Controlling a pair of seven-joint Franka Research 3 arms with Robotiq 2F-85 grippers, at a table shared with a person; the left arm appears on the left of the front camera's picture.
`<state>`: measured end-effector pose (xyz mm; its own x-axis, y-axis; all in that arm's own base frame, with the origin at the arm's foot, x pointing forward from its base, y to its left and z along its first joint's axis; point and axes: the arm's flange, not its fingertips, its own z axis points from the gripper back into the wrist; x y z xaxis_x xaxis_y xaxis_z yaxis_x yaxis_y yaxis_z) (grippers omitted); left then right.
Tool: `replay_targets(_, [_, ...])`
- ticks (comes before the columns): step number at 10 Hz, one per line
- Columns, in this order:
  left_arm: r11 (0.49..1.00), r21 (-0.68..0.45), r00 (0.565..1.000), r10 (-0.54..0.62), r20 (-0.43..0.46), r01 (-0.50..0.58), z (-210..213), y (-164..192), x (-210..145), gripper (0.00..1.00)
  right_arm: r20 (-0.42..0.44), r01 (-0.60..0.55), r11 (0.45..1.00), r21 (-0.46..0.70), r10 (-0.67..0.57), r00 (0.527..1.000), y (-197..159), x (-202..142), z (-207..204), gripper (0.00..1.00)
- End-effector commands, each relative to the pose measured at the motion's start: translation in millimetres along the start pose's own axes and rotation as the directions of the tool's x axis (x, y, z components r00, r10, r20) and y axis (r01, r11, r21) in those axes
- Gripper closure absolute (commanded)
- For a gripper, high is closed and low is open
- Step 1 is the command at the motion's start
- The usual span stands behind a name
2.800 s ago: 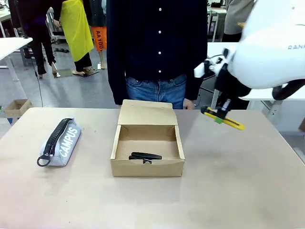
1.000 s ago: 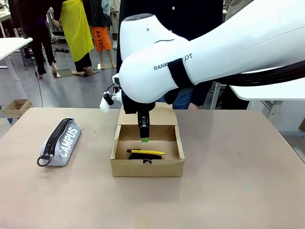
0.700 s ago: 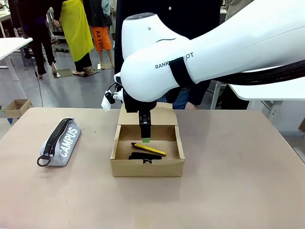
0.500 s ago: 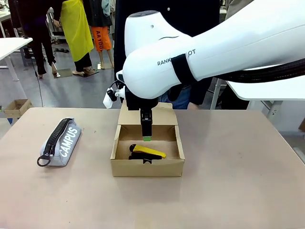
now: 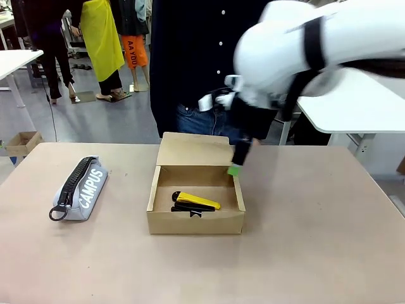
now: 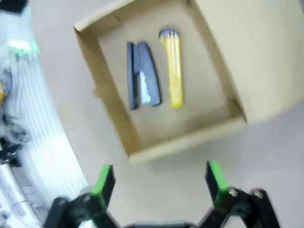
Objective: Pack the items into the box.
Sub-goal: Pick up the item specified by the human and place it in the Mailer Box.
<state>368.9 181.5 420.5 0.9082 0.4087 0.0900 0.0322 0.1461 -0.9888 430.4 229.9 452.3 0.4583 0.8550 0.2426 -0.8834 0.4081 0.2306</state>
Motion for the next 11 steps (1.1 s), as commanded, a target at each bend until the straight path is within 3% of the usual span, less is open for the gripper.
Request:
replay_targets(1, [1.000,-0.017,1.000,-0.009,-0.001,0.009,-0.4,-1.8,-1.4,0.00,0.261,0.246,0.935,0.256,-0.312,0.914,-17.8,-95.9,15.8,0.00])
replay_targets(2, [1.000,-0.017,1.000,-0.009,-0.001,0.009,-0.4,-1.8,-1.4,0.00,0.312,0.359,0.846,0.395,-0.491,0.813,-29.7,-134.1,15.2,0.00])
replay_targets(3, [1.000,-0.017,1.000,-0.009,-0.001,0.009,-0.4,-1.8,-1.4,0.00,0.366,0.347,0.746,0.568,-0.607,0.706,-38.7,-169.3,12.7,0.00])
replay_targets(4, [1.000,-0.017,1.000,-0.009,-0.001,0.009,-0.4,-1.8,-1.4,0.00,0.409,0.325,0.605,0.727,-0.761,0.503,-46.6,-213.7,5.7,0.00])
replay_targets(6, [1.000,-0.017,1.000,-0.009,-0.001,0.009,-0.4,-1.8,-1.4,0.00,0.411,0.238,0.465,0.853,-0.878,0.244,-44.0,-283.0,-17.3,0.00])
replay_targets(7, [1.000,-0.017,1.000,-0.009,-0.001,0.009,-0.4,-1.8,-1.4,0.00,0.269,0.369,0.734,0.571,-0.591,0.760,-45.8,-230.6,3.3,0.00])
replay_targets(11, [1.000,-0.017,1.000,-0.009,-0.001,0.009,-0.4,-1.8,-1.4,0.00,0.269,0.369,0.734,0.571,-0.591,0.760,-45.8,-230.6,3.3,0.00])
